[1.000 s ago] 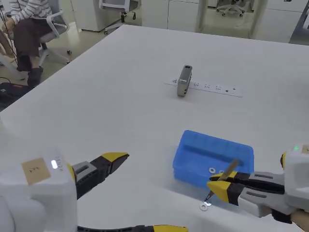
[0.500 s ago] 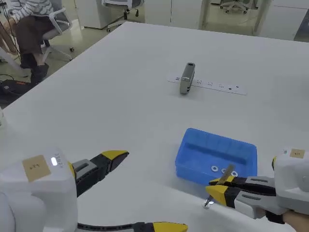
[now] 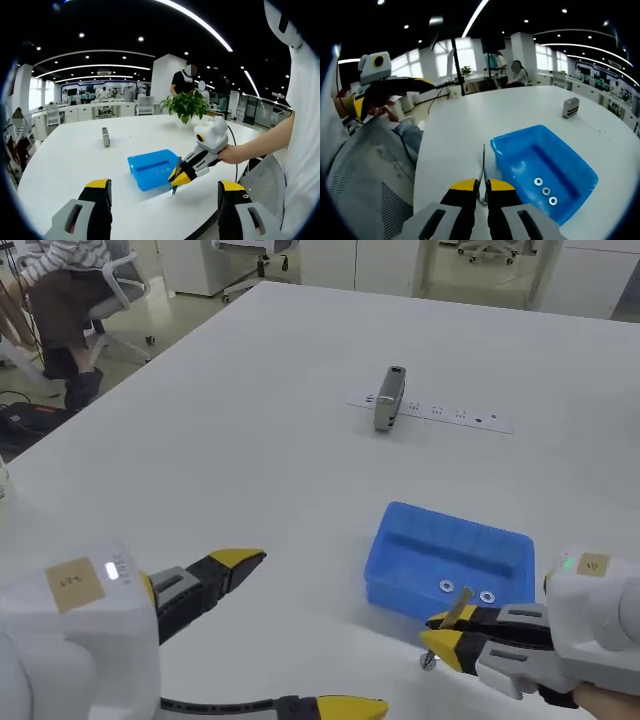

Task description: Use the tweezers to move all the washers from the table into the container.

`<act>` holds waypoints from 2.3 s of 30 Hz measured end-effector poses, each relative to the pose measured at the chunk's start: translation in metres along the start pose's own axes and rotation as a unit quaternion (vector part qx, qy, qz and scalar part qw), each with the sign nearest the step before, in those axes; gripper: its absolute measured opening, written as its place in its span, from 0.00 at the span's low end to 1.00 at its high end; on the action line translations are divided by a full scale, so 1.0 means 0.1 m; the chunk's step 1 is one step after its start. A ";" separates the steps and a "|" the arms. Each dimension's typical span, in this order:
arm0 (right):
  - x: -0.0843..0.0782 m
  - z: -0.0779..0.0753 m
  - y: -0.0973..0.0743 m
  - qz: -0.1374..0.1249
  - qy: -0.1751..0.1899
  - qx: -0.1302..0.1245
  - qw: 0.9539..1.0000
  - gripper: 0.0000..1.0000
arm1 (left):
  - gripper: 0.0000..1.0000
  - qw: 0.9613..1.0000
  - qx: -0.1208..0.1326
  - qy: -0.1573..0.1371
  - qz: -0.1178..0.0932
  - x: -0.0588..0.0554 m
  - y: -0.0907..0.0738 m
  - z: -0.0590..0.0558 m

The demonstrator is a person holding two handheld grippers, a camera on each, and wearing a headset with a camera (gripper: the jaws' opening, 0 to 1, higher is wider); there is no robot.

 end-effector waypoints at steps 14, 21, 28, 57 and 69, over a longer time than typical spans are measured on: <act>0.00 0.12 0.03 0.016 -0.069 -0.011 0.997 0.03 | 0.89 1.000 0.000 0.002 -0.004 0.00 -0.03 -0.03; 0.02 0.18 -0.01 0.019 -0.076 -0.012 0.997 0.03 | 0.89 1.000 0.002 0.001 -0.007 0.00 -0.05 -0.03; 0.13 0.20 -0.09 -0.004 -0.057 -0.005 0.998 0.03 | 0.89 1.000 0.002 0.001 -0.007 0.00 -0.06 -0.03; 0.56 -0.24 -0.45 -0.067 0.137 -0.016 0.988 0.03 | 0.89 1.000 0.003 -0.003 -0.011 -0.02 -0.06 -0.03; 0.53 -0.51 -0.33 -0.069 0.212 -0.016 0.975 0.03 | 0.89 1.000 0.004 -0.005 -0.011 -0.02 -0.06 -0.01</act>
Point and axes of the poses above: the centre of the closed fingertips' face, and the gripper's own axes: y roughly forward along the fingers, z roughly to its left, x roughly out of its top, the point moved 8 cm from there along -y, roughly backward along the fingers, and after that the axes turned 1 degree about z, right-handed, at the moved point
